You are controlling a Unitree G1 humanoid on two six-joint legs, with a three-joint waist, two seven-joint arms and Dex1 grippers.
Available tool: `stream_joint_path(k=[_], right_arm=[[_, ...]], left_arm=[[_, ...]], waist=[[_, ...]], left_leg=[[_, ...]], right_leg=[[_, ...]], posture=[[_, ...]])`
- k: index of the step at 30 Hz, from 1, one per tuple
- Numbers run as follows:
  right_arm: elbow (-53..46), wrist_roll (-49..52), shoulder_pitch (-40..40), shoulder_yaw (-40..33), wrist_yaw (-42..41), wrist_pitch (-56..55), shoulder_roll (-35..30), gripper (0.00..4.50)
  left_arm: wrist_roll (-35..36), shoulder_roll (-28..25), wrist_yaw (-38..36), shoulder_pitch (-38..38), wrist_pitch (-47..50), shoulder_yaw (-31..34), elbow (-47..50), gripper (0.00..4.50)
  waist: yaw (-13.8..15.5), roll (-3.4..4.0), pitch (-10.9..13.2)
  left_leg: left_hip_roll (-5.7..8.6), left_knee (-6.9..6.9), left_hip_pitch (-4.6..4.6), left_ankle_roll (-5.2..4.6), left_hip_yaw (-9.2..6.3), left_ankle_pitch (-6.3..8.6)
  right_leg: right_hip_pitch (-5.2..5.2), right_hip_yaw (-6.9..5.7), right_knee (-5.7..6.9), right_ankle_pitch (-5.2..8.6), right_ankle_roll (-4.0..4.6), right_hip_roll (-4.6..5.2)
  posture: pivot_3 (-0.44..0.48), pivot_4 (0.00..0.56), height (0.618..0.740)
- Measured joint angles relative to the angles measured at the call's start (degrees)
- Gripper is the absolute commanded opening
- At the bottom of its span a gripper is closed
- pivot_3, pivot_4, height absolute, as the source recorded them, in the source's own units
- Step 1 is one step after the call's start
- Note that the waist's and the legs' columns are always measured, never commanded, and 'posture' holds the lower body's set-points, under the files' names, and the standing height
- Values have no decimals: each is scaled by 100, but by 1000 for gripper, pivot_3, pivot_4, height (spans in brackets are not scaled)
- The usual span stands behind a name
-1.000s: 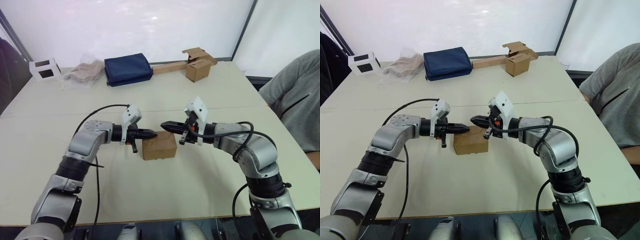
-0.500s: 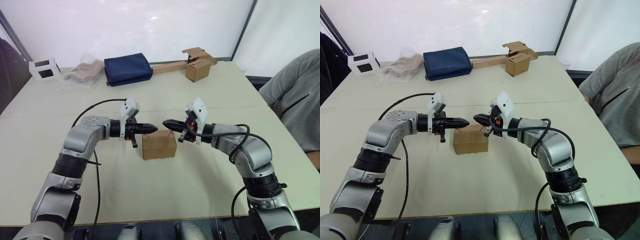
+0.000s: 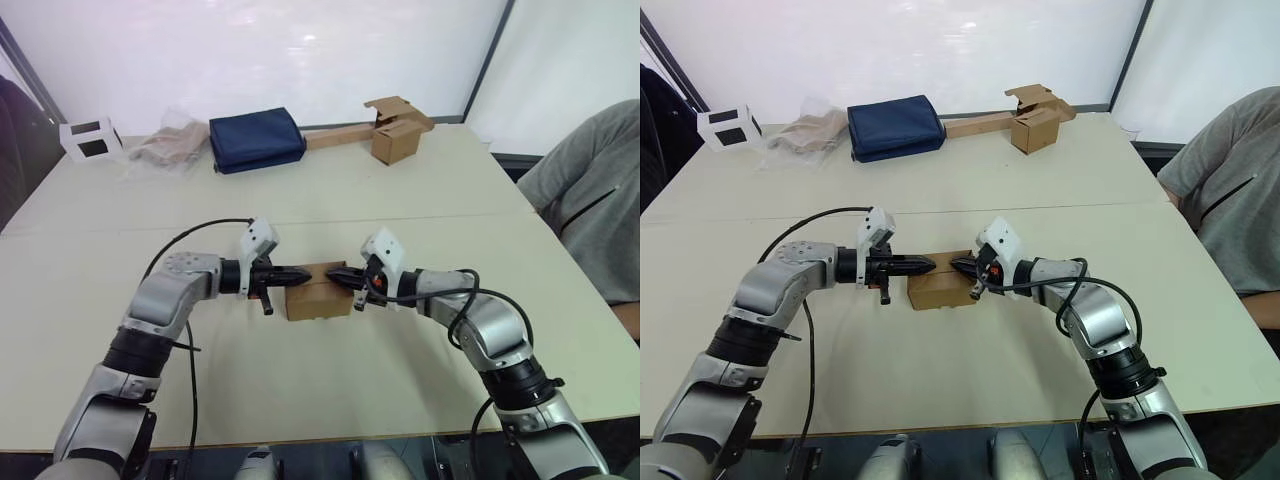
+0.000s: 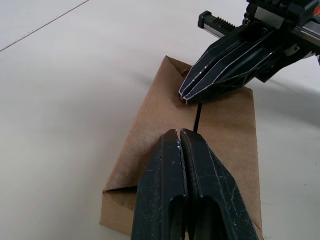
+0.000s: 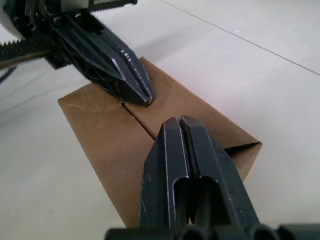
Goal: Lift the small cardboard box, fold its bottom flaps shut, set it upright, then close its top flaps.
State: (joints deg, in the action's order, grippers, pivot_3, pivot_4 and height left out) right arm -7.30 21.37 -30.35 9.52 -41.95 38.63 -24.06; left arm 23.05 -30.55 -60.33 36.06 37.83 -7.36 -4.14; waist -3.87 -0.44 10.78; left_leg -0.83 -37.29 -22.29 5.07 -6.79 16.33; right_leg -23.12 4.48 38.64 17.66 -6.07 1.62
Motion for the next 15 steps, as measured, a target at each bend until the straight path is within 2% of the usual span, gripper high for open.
stream_joint_path(k=[7, 15], right_arm=[[-689, 420, -215, -410, -35, 547, -232, 0], [-1523, 781, 149, -785, -266, 992, -1128, 0]], left_arm=[[300, -104, 187, -104, 34, 616, 345, 57], [430, -1196, -383, -952, -93, 825, 1073, 57]], waist=[[3, 0, 1], [35, 1, 4]], left_leg=[[0, 3, -6, 0, 0, 0], [-2, 10, -8, 0, 1, 0]], right_leg=[[-8, 0, -2, 0, 0, 1], [-8, 0, -9, 0, 0, 1]], posture=[[0, 150, 740], [0, 150, 740]])
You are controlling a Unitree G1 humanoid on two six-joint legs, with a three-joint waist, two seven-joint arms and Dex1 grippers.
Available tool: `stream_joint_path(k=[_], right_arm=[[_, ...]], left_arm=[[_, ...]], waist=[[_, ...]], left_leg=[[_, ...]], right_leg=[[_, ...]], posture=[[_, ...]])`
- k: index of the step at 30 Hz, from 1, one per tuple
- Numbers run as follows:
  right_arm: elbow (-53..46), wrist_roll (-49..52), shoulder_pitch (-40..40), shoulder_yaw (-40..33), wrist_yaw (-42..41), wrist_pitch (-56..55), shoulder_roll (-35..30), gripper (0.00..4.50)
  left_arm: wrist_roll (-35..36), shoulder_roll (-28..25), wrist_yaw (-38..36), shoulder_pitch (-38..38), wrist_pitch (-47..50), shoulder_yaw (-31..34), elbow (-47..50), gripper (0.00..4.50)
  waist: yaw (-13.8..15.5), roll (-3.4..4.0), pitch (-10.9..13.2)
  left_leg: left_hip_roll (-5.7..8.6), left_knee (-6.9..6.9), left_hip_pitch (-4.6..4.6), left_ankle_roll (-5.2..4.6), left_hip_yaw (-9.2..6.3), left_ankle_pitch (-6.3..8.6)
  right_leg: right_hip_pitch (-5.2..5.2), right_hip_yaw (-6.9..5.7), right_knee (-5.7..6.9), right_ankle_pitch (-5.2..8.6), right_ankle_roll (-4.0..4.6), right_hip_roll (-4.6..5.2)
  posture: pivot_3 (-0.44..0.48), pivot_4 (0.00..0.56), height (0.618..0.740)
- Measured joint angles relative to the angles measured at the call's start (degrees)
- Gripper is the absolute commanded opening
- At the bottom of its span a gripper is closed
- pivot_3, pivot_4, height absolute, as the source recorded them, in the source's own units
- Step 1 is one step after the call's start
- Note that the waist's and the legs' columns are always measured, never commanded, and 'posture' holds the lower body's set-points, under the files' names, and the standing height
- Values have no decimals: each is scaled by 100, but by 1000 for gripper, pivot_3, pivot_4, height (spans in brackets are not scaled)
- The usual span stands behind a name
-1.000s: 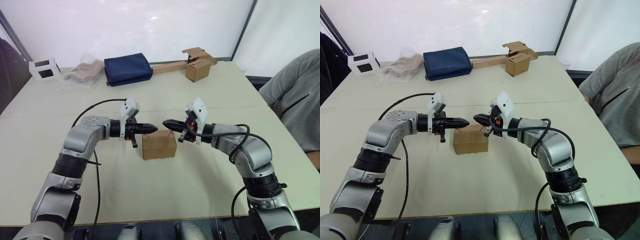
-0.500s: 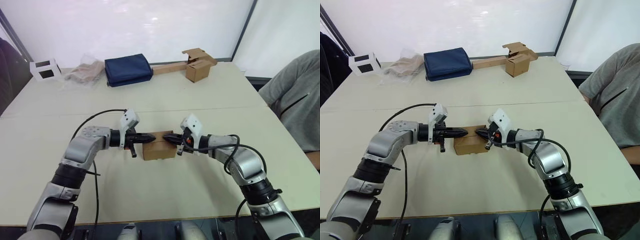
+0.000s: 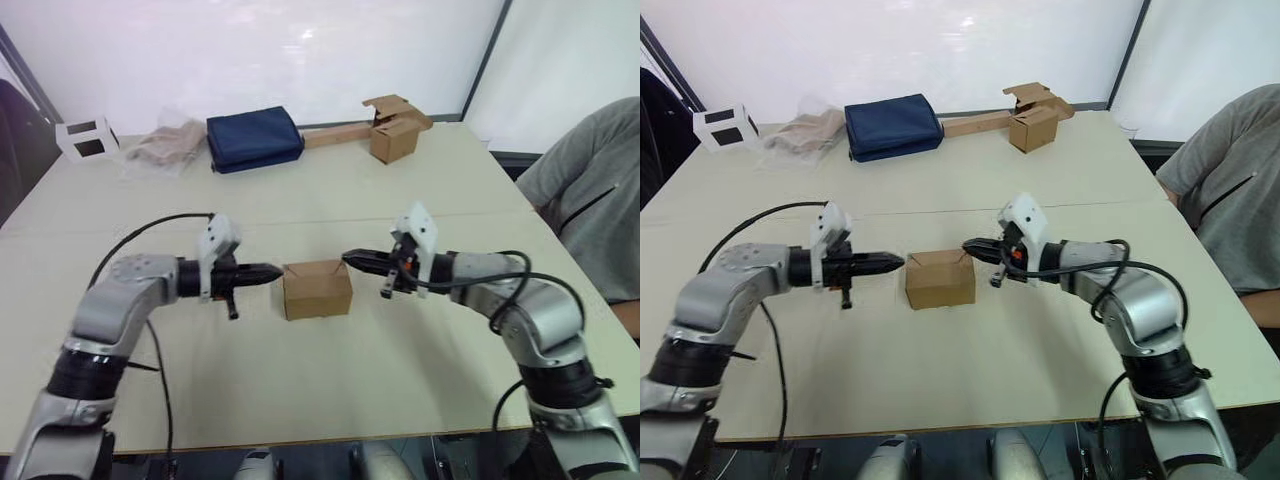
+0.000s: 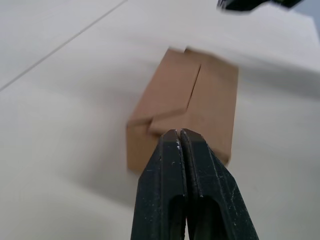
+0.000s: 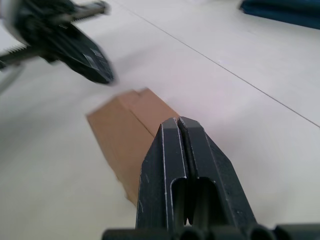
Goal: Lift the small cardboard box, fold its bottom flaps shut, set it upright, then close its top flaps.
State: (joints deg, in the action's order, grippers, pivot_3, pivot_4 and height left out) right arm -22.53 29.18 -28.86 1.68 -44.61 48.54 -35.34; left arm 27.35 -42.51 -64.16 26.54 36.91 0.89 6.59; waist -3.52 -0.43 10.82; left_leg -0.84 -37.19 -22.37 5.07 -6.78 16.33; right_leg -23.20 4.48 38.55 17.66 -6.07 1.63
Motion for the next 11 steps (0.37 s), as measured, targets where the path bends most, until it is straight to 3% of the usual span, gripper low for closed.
stream_joint_path(k=[4, 11], right_arm=[[-530, 365, 743, -591, -326, 324, -925, 0], [-1002, 970, 1419, -1553, -918, 480, -1891, 0]], left_arm=[[395, -671, -173, -656, 275, 677, 584, 57], [826, -1173, -229, -1426, 509, 1404, 1000, 57]], waist=[[70, 0, 2], [104, 0, 2]], left_leg=[[0, 1, -4, -5, 3, 3], [-4, 2, 6, -6, 6, 4]], right_leg=[[2, 0, -16, 0, -1, 3], [12, 0, -16, 0, 0, -1]], posture=[[0, 150, 740], [0, 150, 740]])
